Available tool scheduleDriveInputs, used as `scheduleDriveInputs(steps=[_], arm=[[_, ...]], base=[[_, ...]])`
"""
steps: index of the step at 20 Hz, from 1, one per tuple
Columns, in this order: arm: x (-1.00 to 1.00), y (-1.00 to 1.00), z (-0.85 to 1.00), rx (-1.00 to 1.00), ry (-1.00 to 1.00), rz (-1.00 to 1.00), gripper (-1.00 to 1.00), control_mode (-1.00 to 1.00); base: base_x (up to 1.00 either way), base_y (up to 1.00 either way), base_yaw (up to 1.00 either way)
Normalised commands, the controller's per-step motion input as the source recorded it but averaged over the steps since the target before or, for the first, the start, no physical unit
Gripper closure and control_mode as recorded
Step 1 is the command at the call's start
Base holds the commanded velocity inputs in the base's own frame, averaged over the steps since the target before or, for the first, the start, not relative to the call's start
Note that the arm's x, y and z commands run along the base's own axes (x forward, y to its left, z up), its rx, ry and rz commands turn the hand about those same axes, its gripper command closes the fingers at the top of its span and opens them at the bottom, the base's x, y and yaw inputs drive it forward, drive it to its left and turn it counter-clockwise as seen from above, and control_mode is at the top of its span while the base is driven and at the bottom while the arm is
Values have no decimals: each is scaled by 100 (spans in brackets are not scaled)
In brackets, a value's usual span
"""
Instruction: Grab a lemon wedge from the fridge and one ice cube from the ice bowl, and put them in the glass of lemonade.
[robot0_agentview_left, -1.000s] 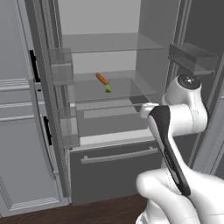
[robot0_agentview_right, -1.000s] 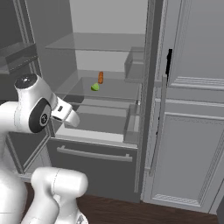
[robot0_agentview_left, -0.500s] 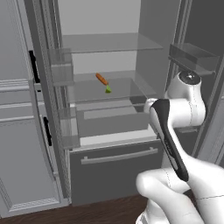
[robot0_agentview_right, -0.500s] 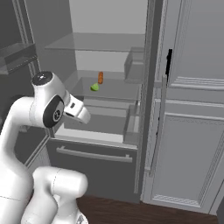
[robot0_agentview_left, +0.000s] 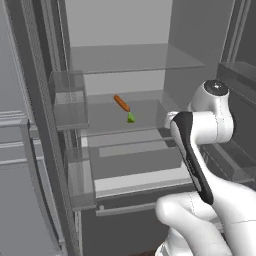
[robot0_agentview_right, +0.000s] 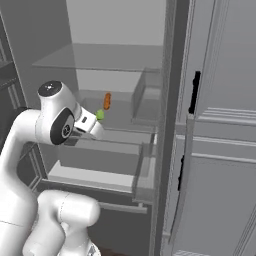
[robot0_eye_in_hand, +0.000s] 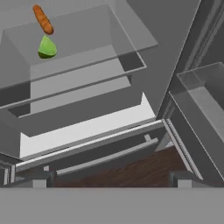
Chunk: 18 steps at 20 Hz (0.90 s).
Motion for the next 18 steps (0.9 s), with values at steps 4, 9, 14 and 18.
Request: scheduleDriveInputs(steps=[4,9,14,18], arm=[[0,0,0,0,0,0,-100,100],[0,0,0,0,0,0,-100,100],[0,0,0,0,0,0,-100,100],[0,0,0,0,0,0,-100,100]], base=[[55,7,1],[44,19,3],[33,31,4],[-1,37,6]])
